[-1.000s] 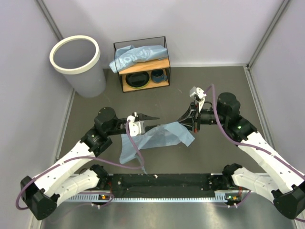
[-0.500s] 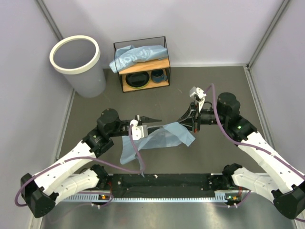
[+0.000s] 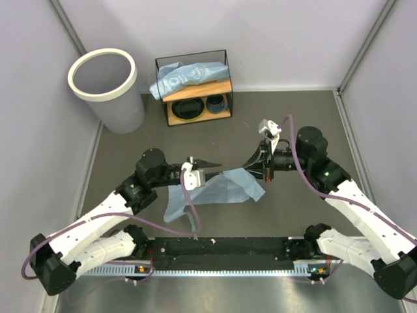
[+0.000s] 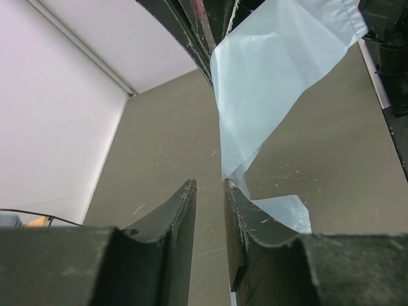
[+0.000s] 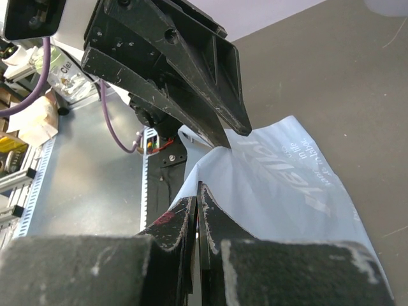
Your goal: Put the trash bags into the trash bin
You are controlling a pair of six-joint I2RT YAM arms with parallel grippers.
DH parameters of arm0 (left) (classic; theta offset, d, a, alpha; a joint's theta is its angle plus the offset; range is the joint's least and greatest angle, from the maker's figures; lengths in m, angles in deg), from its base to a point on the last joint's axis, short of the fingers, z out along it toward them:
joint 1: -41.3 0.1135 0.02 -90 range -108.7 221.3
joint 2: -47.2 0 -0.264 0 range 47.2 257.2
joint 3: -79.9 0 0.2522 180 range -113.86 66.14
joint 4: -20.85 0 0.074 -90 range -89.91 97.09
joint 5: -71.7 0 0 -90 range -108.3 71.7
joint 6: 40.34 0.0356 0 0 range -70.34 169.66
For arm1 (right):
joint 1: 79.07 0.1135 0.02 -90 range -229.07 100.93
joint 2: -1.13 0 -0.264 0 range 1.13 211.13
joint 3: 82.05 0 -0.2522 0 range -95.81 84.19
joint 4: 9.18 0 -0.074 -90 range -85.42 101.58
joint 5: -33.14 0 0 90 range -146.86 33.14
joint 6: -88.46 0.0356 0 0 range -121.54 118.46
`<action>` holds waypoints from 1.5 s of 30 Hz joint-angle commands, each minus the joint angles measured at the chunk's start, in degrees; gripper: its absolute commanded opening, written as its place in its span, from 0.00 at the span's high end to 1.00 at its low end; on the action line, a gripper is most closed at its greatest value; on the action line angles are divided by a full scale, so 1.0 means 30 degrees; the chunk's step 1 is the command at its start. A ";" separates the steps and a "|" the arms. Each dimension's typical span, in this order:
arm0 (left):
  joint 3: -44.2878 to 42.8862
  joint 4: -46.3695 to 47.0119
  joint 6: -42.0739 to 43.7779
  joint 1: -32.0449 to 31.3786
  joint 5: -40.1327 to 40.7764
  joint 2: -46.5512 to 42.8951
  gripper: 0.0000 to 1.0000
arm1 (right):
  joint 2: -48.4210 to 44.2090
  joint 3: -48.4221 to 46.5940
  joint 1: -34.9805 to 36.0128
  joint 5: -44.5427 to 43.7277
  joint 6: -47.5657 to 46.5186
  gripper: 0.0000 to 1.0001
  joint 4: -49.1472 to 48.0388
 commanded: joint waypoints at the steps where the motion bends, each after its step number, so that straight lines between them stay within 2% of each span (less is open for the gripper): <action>1: -0.0253 0.1215 -0.0311 -0.0096 -0.0076 0.0270 0.71 | 0.0127 0.0045 0.0214 0.0494 -0.0085 1.00 -0.0773; 8: -0.0488 0.1420 -0.0311 -0.0329 -0.0138 0.0416 0.71 | 0.0214 0.0016 0.0243 0.0436 -0.0085 1.00 -0.0744; 15: -0.0546 0.1714 -0.0136 -0.0944 0.0126 0.0680 0.61 | 0.0391 -0.0042 0.0244 0.0318 0.0208 1.00 -0.0949; 23: -0.0809 0.2241 -0.0545 -0.1121 0.0830 0.0856 0.61 | 0.0216 0.0192 0.0244 0.0611 0.0033 1.00 -0.0803; 31: -0.0460 0.1538 0.0034 -0.1121 0.1504 0.0914 0.65 | -0.0048 0.0075 0.0215 0.1050 -0.0055 1.00 -0.0627; 34: -0.0224 0.1451 0.0391 -0.1091 0.0833 0.0826 0.67 | -0.0136 0.0016 0.0244 0.1225 -0.0230 1.00 -0.0335; 42: -0.1424 0.1596 -0.1627 -0.1121 -0.2154 0.1909 0.72 | 0.0594 -0.0130 0.0243 0.1167 -0.0348 1.00 -0.0450; 45: -0.1659 0.1743 -0.2595 -0.1180 -0.1721 0.2466 0.76 | 0.0830 -0.0335 0.0244 0.1285 -0.0261 1.00 -0.0685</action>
